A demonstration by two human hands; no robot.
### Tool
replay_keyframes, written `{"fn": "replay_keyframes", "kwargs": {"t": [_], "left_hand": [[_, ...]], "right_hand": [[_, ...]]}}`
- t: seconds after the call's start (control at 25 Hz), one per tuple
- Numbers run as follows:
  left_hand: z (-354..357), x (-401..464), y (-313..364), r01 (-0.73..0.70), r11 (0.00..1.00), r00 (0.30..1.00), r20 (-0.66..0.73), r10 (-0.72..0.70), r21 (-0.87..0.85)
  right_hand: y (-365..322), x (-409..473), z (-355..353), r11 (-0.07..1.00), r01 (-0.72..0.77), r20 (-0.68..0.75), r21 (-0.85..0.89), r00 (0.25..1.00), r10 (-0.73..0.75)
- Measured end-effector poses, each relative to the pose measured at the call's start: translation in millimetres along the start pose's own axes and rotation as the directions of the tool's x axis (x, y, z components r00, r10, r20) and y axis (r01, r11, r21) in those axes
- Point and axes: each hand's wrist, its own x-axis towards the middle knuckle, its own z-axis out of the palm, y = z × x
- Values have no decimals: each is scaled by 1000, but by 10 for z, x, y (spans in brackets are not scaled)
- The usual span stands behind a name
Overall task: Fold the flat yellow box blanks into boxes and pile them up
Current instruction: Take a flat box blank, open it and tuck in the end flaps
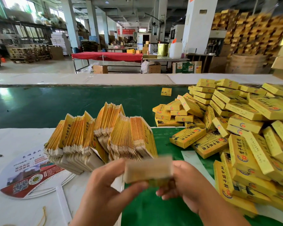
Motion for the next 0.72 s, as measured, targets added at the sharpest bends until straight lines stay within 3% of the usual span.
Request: {"fn": "replay_keyframes", "kwargs": {"t": [0.04, 0.12, 0.24, 0.36, 0.48, 0.72], "left_hand": [[-22, 5, -23, 96, 995, 995, -37, -97, -25], [-45, 16, -98, 214, 977, 976, -35, -214, -1], [38, 3, -164, 272, 961, 961, 33, -274, 47], [69, -14, -183, 241, 970, 968, -78, -238, 34], [34, -25, -193, 123, 992, 963, -244, -117, 8], [49, 1, -249, 20, 998, 981, -192, -9, 56]], "right_hand": [[7, 6, -10, 986, 107, -37, -124, 993, -112], [-28, -4, -67, 919, 348, -6, -183, 935, -355], [-42, -63, -96, 832, 519, 131, -198, 855, -502], [-3, -54, -50, 737, 560, 133, -378, 821, -556], [-7, -40, -52, 764, 546, 107, -343, 831, -546], [12, -22, -52, 765, 549, 106, -337, 829, -549]]}}
